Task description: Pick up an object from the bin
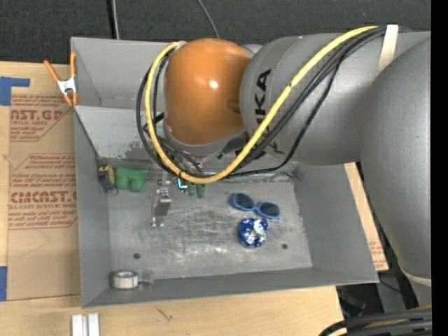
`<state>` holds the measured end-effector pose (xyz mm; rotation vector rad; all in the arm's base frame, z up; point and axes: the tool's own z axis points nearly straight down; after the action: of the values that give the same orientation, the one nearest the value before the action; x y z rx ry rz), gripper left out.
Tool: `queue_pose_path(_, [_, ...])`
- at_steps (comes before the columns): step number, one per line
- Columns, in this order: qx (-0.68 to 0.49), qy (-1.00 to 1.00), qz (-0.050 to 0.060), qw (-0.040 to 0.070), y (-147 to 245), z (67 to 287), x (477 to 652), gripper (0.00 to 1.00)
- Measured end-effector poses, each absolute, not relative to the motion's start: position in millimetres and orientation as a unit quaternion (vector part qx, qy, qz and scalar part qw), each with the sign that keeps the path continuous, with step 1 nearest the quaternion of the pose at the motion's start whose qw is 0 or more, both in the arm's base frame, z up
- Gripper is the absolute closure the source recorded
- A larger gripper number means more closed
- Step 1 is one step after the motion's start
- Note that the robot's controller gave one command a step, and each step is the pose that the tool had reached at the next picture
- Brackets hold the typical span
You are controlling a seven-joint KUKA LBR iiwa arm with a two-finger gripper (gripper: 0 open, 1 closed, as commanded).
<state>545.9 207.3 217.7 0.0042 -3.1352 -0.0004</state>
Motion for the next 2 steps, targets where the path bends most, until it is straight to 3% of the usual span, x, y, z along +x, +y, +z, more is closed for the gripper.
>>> queue_pose_path(1, [-0.021,-1.000,0.001,0.002,194,95,497.0,0.00])
queue_pose_path(2, [-0.258,-0.966,-0.002,-0.002,249,183,533.3,0.00])
